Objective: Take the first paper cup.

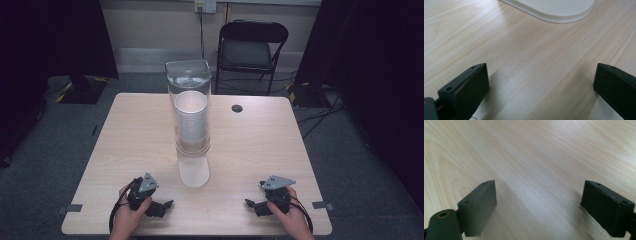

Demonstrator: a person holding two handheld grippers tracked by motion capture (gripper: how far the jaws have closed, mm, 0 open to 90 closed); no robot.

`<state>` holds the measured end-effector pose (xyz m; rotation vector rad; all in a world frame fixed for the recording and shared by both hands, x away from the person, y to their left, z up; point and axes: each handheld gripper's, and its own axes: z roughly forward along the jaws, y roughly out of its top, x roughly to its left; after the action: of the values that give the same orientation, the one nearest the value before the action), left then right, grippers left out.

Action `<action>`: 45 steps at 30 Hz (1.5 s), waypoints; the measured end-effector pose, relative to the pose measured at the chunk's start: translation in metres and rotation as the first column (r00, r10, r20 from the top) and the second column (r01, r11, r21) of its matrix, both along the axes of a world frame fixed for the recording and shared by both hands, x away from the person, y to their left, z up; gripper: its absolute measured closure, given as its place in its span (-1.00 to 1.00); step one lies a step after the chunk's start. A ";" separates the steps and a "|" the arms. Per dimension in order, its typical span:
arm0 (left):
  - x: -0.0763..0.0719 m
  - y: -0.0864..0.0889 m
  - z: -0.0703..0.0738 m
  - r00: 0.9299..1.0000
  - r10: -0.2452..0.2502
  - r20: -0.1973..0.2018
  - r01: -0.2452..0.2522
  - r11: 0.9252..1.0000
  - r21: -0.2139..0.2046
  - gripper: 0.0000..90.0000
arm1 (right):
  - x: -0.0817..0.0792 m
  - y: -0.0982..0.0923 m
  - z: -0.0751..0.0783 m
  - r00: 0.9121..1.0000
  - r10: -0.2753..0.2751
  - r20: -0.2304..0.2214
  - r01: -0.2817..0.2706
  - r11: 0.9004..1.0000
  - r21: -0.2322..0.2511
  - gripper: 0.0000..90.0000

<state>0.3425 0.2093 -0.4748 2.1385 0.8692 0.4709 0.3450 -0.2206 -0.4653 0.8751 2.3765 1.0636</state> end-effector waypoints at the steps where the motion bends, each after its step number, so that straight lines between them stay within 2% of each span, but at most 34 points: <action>1: 0.000 0.000 0.000 1.000 0.000 0.000 0.000 1.000 0.000 -1.00 | 0.000 0.000 0.000 1.000 0.000 0.000 0.000 1.000 0.000 -0.73; 7: 0.001 0.000 0.001 1.000 0.004 0.004 -0.004 1.000 0.005 -1.00 | 0.000 0.000 0.000 1.000 -0.001 0.000 0.001 1.000 0.000 -0.73; 8: 0.001 -0.002 0.001 1.000 0.010 0.011 -0.010 1.000 -0.009 -0.95 | 0.000 0.000 0.000 1.000 -0.001 0.000 0.001 1.000 0.000 -0.73; 9: 0.000 -0.002 0.003 1.000 0.008 0.020 -0.007 1.000 -0.027 -0.80 | 0.000 0.000 0.000 1.000 -0.001 0.000 0.001 1.000 0.000 -0.73; 10: 0.000 -0.003 0.006 1.000 0.005 0.028 -0.003 0.999 -0.051 -0.50 | 0.000 0.000 0.000 1.000 -0.001 0.000 0.001 1.000 0.000 -0.73; 11: 0.000 -0.005 0.008 0.999 0.003 0.037 -0.001 0.998 -0.062 -0.40 | 0.000 0.000 0.000 1.000 -0.001 0.000 0.001 1.000 0.000 -0.73; 13: -0.002 -0.011 0.016 0.997 0.014 0.073 -0.005 0.992 -0.122 -0.68 | 0.000 0.000 0.000 1.000 -0.001 0.000 0.001 1.000 0.000 -0.74; 14: -0.003 -0.016 0.023 0.995 0.004 0.101 0.011 0.988 -0.151 -0.55 | 0.000 0.000 0.000 1.000 -0.001 0.000 0.001 1.000 0.001 -0.74; 16: -0.003 -0.024 0.032 0.988 0.003 0.153 0.026 0.982 -0.186 -0.56 | 0.001 0.000 0.000 1.000 -0.003 0.000 0.003 1.000 0.000 -0.74; 17: -0.002 -0.028 0.036 0.984 -0.004 0.175 0.037 0.982 -0.186 -0.60 | 0.001 0.000 0.000 1.000 -0.005 -0.001 0.005 1.000 0.000 -0.74; 18: -0.002 -0.033 0.040 0.980 0.008 0.197 0.034 0.977 -0.210 -0.59 | 0.001 0.000 0.000 1.000 -0.007 -0.001 0.007 1.000 -0.002 -0.75; 19: -0.002 -0.033 0.040 0.980 0.008 0.197 0.034 0.977 -0.210 -0.59 | 0.001 0.000 0.000 1.000 -0.009 -0.002 0.009 1.000 -0.001 -0.75; 20: 0.001 -0.039 0.045 0.972 0.020 0.233 0.038 0.970 -0.239 -0.57 | 0.002 0.001 0.000 1.000 -0.009 -0.002 0.009 1.000 0.001 -0.75; 21: 0.003 -0.044 0.048 0.967 0.030 0.254 0.036 0.967 -0.251 -0.57 | 0.002 0.001 0.000 1.000 -0.006 -0.002 0.006 1.000 0.001 -0.75; 24: 0.007 -0.054 0.053 0.956 0.056 0.289 0.030 0.959 -0.283 -0.58 | 0.002 0.001 0.000 1.000 -0.009 -0.004 0.009 1.000 0.000 -0.75; 25: 0.009 -0.059 0.055 0.948 0.068 0.310 0.026 0.956 -0.292 -0.58 | 0.002 0.001 0.000 1.000 -0.009 -0.004 0.009 1.000 0.000 -0.75; 26: 0.010 -0.062 0.058 0.945 0.071 0.318 0.028 0.955 -0.296 -0.58 | 0.002 0.001 0.000 1.000 -0.009 -0.004 0.009 1.000 0.000 -0.75; 27: 0.013 -0.066 0.062 0.938 0.078 0.338 0.025 0.956 -0.292 -0.57 | 0.002 0.001 0.000 1.000 -0.009 -0.004 0.009 1.000 0.000 -0.75; 28: 0.014 -0.069 0.064 0.937 0.089 0.339 0.014 0.957 -0.291 -0.57 | 0.002 0.001 0.000 1.000 -0.009 -0.004 0.009 1.000 0.000 -0.75; 29: 0.017 -0.071 0.067 0.931 0.096 0.352 0.019 0.951 -0.309 -0.57 | 0.002 0.001 0.000 1.000 -0.008 -0.004 0.008 1.000 0.001 -0.75; 31: 0.020 -0.076 0.071 0.930 0.118 0.347 0.003 0.944 -0.331 -0.55 | 0.002 0.001 0.000 1.000 -0.009 -0.004 0.009 1.000 0.000 -0.75; 33: 0.022 -0.077 0.072 0.931 0.126 0.342 -0.006 0.944 -0.331 -0.60 | 0.002 0.001 0.000 1.000 -0.009 -0.004 0.009 1.000 0.000 -0.75; 34: 0.025 -0.081 0.074 0.926 0.128 0.354 -0.010 0.948 -0.318 -0.62 | 0.002 0.001 0.000 1.000 -0.009 -0.004 0.009 1.000 0.000 -0.75; 35: 0.025 -0.081 0.074 0.926 0.128 0.354 -0.010 0.948 -0.318 -0.62 | 0.002 0.001 0.000 1.000 -0.009 -0.004 0.009 1.000 0.000 -0.75; 36: 0.027 -0.083 0.076 0.919 0.140 0.368 -0.017 0.948 -0.317 -0.61 | 0.002 0.001 0.000 1.000 -0.008 -0.004 0.008 1.000 0.001 -0.75; 37: 0.027 -0.083 0.076 0.919 0.140 0.368 -0.017 0.948 -0.317 -0.59 | 0.002 0.001 0.000 1.000 -0.008 -0.004 0.008 1.000 0.001 -0.75; 38: 0.028 -0.086 0.076 0.914 0.165 0.371 -0.039 0.945 -0.326 -0.58 | 0.002 0.001 0.000 1.000 -0.009 -0.004 0.009 1.000 0.000 -0.75; 39: 0.028 -0.086 0.076 0.914 0.165 0.371 -0.039 0.945 -0.326 -0.59 | 0.002 0.001 0.000 1.000 -0.009 -0.004 0.009 1.000 0.000 -0.75; 40: 0.029 -0.089 0.075 0.909 0.187 0.373 -0.055 0.940 -0.338 -0.59 | 0.002 0.001 0.000 1.000 -0.009 -0.004 0.009 1.000 0.000 -0.75; 41: 0.029 -0.090 0.076 0.907 0.179 0.380 -0.053 0.946 -0.319 -0.59 | 0.002 0.001 0.000 1.000 -0.009 -0.004 0.009 1.000 0.000 -0.75; 42: 0.030 -0.093 0.076 0.900 0.196 0.388 -0.058 0.938 -0.341 -0.61 | 0.002 0.001 0.000 1.000 -0.009 -0.003 0.009 1.000 0.000 -0.75; 43: 0.032 -0.095 0.076 0.895 0.202 0.397 -0.065 0.941 -0.333 -0.58 | 0.002 0.001 0.000 1.000 -0.009 -0.004 0.009 1.000 0.000 -0.75; 44: 0.034 -0.096 0.076 0.894 0.209 0.397 -0.066 0.936 -0.346 -0.56 | 0.002 0.001 0.000 1.000 -0.009 -0.003 0.009 1.000 0.000 -0.75; 45: 0.034 -0.096 0.076 0.894 0.209 0.397 -0.066 0.936 -0.346 -0.54 | 0.002 0.001 0.000 1.000 -0.009 -0.003 0.009 1.000 0.000 -0.75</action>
<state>0.3762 0.1133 -0.3989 1.5908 0.7840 0.7815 0.3474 -0.2199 -0.4650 0.8878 2.3730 1.0594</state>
